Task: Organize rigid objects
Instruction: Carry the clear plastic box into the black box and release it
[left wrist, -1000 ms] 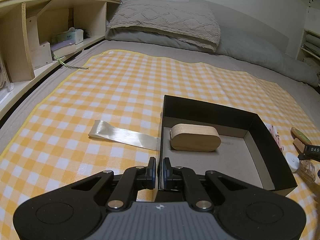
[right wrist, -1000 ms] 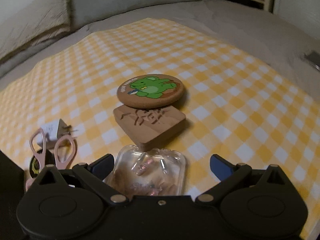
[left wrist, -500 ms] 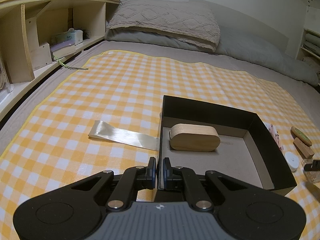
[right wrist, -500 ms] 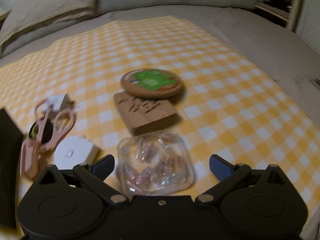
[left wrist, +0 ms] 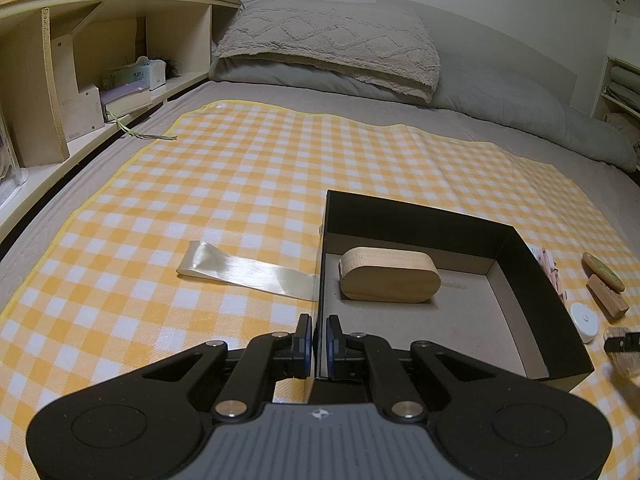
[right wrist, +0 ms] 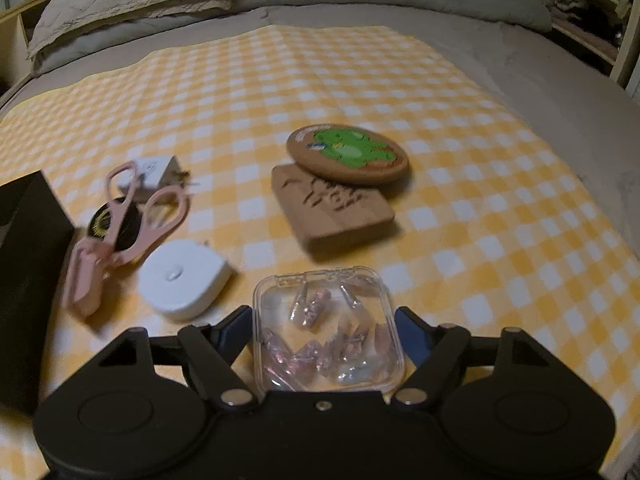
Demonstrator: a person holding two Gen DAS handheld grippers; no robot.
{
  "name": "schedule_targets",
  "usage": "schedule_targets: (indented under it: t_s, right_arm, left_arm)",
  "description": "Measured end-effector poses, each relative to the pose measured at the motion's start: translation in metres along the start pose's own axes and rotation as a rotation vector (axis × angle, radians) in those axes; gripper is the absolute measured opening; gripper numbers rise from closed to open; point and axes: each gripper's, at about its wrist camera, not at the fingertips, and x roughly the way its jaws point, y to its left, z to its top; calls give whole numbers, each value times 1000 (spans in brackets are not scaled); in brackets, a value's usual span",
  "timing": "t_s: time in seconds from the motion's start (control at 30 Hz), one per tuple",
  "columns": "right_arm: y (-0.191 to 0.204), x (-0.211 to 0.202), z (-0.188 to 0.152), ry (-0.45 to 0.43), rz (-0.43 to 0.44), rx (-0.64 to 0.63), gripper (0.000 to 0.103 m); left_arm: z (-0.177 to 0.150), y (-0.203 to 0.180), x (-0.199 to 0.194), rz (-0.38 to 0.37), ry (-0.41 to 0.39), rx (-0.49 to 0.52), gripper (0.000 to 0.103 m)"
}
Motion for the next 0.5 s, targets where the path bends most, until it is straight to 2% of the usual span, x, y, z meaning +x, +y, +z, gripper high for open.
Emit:
schedule_targets:
  t_s: [0.13, 0.3, 0.5]
  right_arm:
    - [9, -20, -10, 16, 78, 37, 78]
    - [38, -52, -20, -32, 197, 34, 78]
    - [84, -86, -2, -118, 333, 6, 77]
  left_arm:
    - [0, 0, 0, 0, 0, -1, 8]
    - [0, -1, 0, 2, 0, 4, 8]
    - [-1, -1, -1, 3, -4, 5, 8]
